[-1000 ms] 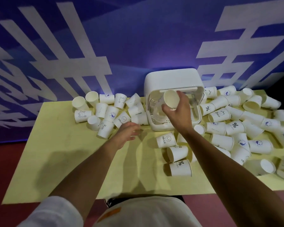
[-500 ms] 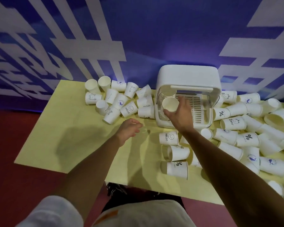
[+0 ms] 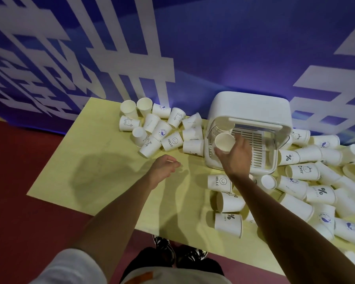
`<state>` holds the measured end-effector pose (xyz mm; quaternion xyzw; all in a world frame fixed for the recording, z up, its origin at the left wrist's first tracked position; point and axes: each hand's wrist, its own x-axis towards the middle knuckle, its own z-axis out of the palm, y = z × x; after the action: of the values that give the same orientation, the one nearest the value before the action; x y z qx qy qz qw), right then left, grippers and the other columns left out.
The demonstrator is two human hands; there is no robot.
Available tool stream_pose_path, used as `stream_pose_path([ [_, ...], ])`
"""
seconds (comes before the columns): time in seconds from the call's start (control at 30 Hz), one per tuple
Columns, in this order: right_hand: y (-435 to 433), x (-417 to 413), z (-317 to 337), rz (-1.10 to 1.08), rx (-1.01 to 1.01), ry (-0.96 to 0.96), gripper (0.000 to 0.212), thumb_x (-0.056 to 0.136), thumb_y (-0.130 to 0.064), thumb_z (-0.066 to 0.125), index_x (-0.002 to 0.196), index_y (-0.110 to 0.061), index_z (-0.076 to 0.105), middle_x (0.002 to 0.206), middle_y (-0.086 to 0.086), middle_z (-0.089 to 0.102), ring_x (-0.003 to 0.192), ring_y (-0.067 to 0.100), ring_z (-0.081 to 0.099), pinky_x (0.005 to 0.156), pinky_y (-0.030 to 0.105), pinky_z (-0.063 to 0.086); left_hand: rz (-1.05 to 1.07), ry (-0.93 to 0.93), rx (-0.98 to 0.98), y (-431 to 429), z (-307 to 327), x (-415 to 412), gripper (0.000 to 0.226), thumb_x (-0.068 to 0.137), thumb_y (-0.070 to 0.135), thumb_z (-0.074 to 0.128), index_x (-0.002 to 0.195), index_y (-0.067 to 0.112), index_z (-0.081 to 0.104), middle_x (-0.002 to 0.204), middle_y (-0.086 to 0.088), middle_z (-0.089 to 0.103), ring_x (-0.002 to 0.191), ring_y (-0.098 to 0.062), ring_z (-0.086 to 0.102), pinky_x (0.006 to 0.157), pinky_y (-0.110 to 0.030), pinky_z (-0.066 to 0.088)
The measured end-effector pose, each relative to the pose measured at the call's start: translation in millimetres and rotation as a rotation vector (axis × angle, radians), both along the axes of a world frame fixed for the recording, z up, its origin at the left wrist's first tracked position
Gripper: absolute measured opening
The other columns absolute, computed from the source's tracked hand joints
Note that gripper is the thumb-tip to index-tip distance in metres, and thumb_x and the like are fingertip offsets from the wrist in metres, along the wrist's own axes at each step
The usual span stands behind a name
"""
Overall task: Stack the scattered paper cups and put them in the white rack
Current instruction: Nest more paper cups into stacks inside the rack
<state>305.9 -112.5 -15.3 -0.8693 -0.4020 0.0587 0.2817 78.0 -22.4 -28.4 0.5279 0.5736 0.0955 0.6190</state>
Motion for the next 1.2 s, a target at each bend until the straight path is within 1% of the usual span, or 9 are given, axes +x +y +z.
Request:
stream_pose_path([
  [0.1,5.1,-20.5,3.1,0.075,0.081,-0.087,0.059,0.081,-0.035,0.075,0.126,-0.005,0.052,0.117,0.016,0.057,0.108,0.033,0.052,0.093,0.044,0.043,-0.001,0.018,0.027,13.2,3.3,-9.0,0.028,0.088,0.026,0.070,0.112,0.013,0.061,0.107,-0.005,0.066,0.093,-0.017,0.062,0.080,-0.029,0.049],
  [0.23,27.2,-60.3,4.9,0.157,0.018,0.001,0.049,0.085,-0.035,0.071,0.124,-0.010,0.055,0.118,0.013,0.059,0.107,0.032,0.055,0.092,0.043,0.046,0.015,0.055,0.054,33.8,5.3,-27.3,0.033,0.085,0.028,0.072,0.114,0.015,0.061,0.113,-0.002,0.065,0.105,-0.020,0.061,0.098,-0.039,0.049],
  [0.53,81.9,-152.9,-15.5,0.131,-0.157,0.381,0.056,0.086,-0.042,0.071,0.129,-0.010,0.053,0.120,0.008,0.063,0.109,0.028,0.060,0.092,0.040,0.049,0.219,0.116,0.182,91.2,-10.6,-84.0,0.028,0.083,0.023,0.074,0.107,0.013,0.064,0.102,0.004,0.065,0.087,-0.012,0.061,0.068,-0.020,0.043],
  [0.63,99.7,-173.9,-22.7,0.099,-0.209,0.477,0.058,0.087,-0.044,0.070,0.131,-0.011,0.051,0.122,0.006,0.066,0.111,0.026,0.062,0.093,0.038,0.049,0.240,0.143,0.183,110.0,-19.6,-96.2,0.030,0.082,0.024,0.075,0.107,0.014,0.062,0.105,0.001,0.065,0.096,-0.017,0.062,0.076,-0.024,0.043],
  [0.83,128.5,-194.8,-42.6,0.054,-0.296,0.602,0.064,0.084,-0.046,0.074,0.129,-0.006,0.050,0.125,0.011,0.065,0.117,0.029,0.060,0.095,0.039,0.048,0.210,0.155,0.158,148.2,-31.3,-92.9,0.072,0.079,0.028,0.080,0.138,0.011,0.043,0.137,-0.010,0.050,0.121,-0.024,0.053,0.095,-0.031,0.045],
  [0.97,152.0,-202.9,-56.7,-0.028,-0.320,0.693,0.065,0.084,-0.045,0.074,0.129,-0.006,0.049,0.124,0.013,0.065,0.118,0.031,0.060,0.095,0.038,0.049,0.160,0.142,0.183,166.0,-39.7,-84.5,0.083,0.077,0.027,0.080,0.147,0.018,0.036,0.143,-0.011,0.045,0.127,-0.027,0.051,0.102,-0.039,0.047],
  [1.03,162.2,-208.1,-63.1,-0.065,-0.336,0.688,0.068,0.083,-0.049,0.074,0.129,-0.006,0.049,0.122,0.014,0.066,0.116,0.032,0.061,0.095,0.040,0.050,0.122,0.129,0.183,171.0,-42.9,-81.2,0.083,0.077,0.025,0.080,0.147,0.021,0.037,0.141,-0.008,0.049,0.125,-0.027,0.052,0.102,-0.042,0.048],
  [1.13,172.0,-215.3,-73.6,-0.124,-0.336,0.690,0.069,0.082,-0.054,0.073,0.127,-0.007,0.052,0.122,0.014,0.066,0.115,0.033,0.061,0.093,0.039,0.050,0.095,0.110,0.217,173.7,-47.7,-80.2,0.074,0.076,0.021,0.080,0.142,0.024,0.045,0.126,0.001,0.057,0.116,-0.020,0.056,0.088,-0.029,0.047],
  [1.2,175.9,-217.9,-80.5,-0.158,-0.289,0.728,0.066,0.084,-0.051,0.073,0.127,-0.006,0.052,0.123,0.014,0.066,0.116,0.033,0.061,0.094,0.039,0.049,0.088,0.101,0.233,173.9,-50.6,-81.5,0.066,0.076,0.020,0.080,0.135,0.024,0.051,0.120,0.003,0.060,0.110,-0.019,0.057,0.084,-0.029,0.048],
])
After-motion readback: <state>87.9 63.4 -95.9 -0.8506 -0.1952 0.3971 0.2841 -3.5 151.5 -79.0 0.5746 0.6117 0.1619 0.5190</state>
